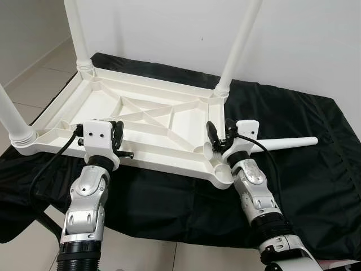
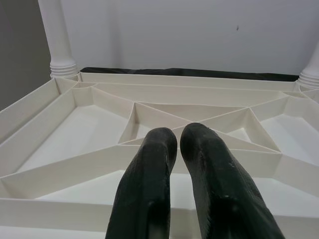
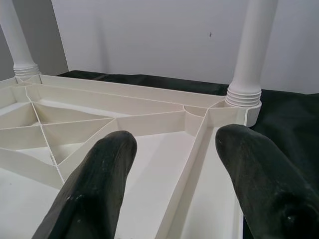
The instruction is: Building children table
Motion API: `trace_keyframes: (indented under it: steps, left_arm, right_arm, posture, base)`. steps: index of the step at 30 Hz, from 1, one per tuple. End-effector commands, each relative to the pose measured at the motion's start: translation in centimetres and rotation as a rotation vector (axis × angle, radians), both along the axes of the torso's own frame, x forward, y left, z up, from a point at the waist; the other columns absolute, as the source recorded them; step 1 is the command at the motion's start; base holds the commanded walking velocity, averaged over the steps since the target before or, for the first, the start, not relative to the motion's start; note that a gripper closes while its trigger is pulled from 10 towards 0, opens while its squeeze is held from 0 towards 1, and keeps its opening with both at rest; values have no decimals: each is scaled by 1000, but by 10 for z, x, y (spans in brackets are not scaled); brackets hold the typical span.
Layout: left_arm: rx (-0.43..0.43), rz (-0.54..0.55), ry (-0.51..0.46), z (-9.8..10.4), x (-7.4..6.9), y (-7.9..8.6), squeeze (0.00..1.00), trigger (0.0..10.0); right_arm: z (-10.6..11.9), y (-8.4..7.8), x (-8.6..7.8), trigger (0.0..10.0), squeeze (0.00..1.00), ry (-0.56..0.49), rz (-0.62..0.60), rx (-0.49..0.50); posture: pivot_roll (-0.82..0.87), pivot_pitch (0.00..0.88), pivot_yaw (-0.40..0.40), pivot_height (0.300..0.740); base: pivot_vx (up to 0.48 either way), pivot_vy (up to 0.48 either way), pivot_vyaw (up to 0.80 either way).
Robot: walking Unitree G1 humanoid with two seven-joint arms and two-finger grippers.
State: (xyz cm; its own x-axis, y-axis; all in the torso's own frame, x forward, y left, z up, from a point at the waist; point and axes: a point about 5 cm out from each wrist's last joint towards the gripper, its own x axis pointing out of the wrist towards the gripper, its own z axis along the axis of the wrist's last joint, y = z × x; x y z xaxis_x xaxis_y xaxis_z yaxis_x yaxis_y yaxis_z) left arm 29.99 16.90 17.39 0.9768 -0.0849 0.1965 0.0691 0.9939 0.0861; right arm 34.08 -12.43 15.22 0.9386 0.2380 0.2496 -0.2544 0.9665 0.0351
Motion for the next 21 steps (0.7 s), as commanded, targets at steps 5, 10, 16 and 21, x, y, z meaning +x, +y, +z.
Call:
trace_keyframes:
  steps: [5,10,16,21]
  left_arm:
    - [-22,59,1,-4,-3,-2,0,10000]
    - [-22,61,5,-7,-5,-2,0,10000]
    - [-37,87,10,-15,-13,1,0,10000]
    - [-47,107,7,-19,-17,2,0,10000]
  right_arm:
    - [-3,-2,-6,10000,0,-66,44,-26]
    - [-5,-3,-8,10000,0,-71,44,-45]
    - [-8,-7,-14,10000,0,-99,21,-61]
    - [-10,-10,-21,10000,0,-130,-13,-49]
  posture:
    - [71,5,-97,740]
    - [71,2,-95,740]
    - [69,0,-92,740]
    - [69,0,-91,740]
  base:
    - [0,0,0]
    - [0,0,0]
    - [0,0,0]
    - [0,0,0]
